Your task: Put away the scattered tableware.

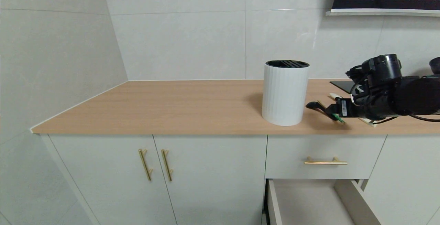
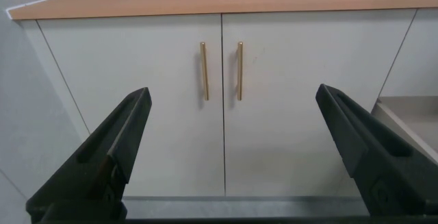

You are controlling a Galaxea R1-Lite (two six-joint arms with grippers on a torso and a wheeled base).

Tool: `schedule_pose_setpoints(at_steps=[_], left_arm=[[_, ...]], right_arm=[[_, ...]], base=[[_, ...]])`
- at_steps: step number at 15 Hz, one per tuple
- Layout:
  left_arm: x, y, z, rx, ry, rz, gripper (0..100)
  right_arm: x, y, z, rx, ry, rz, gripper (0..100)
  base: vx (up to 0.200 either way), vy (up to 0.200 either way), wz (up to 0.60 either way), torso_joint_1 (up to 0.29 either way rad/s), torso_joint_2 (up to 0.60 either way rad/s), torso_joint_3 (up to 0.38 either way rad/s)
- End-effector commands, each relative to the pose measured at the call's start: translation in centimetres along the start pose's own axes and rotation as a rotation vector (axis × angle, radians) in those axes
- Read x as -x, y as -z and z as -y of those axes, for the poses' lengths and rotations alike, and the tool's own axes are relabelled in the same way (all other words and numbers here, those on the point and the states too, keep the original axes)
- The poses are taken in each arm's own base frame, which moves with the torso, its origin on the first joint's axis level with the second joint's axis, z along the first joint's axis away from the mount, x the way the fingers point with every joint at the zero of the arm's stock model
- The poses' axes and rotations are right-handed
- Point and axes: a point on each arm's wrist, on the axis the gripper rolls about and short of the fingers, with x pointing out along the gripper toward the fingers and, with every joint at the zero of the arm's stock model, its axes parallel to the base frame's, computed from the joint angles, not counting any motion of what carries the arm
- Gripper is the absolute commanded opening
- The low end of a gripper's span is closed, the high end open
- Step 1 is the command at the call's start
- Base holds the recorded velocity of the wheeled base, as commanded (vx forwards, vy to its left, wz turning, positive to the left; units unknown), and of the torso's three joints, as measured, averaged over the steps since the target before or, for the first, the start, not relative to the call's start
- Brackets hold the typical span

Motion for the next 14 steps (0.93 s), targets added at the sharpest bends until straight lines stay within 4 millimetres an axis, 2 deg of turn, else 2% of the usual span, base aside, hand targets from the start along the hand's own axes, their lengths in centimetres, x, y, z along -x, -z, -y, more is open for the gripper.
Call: schedule_pose_setpoints(at_steps=[1,5,10,11,14], left_arm=[[0.0,0.0,0.0,0.000,0.000,0.001,100],[0.0,0.0,0.0,0.000,0.000,0.001,100],[0.0,0.0,0.0,0.000,0.000,0.001,100],[0.0,0.0,0.0,0.000,0.000,0.001,100],[0.0,0.0,0.0,-0.002,0.000,0.001,100]], right_arm=[[-1.8,1.0,-0.1,0.010,0.010,-0.049,100],[-3.2,1.7,-0.2,0.016,0.020,-0.082,100],[-3.5,1.6,0.3,0.013,0.037,-0.085,100],[-3.5,1.6,0.3,0.013,0.037,-0.085,0],[-3.6,1.6,0.3,0.014,0.037,-0.089,0]], base=[[0.000,0.000,0.00,0.000,0.00,0.000],[0.000,0.000,0.00,0.000,0.00,0.000],[0.000,0.000,0.00,0.000,0.00,0.000],[0.000,0.000,0.00,0.000,0.00,0.000],[0.000,0.000,0.00,0.000,0.00,0.000]])
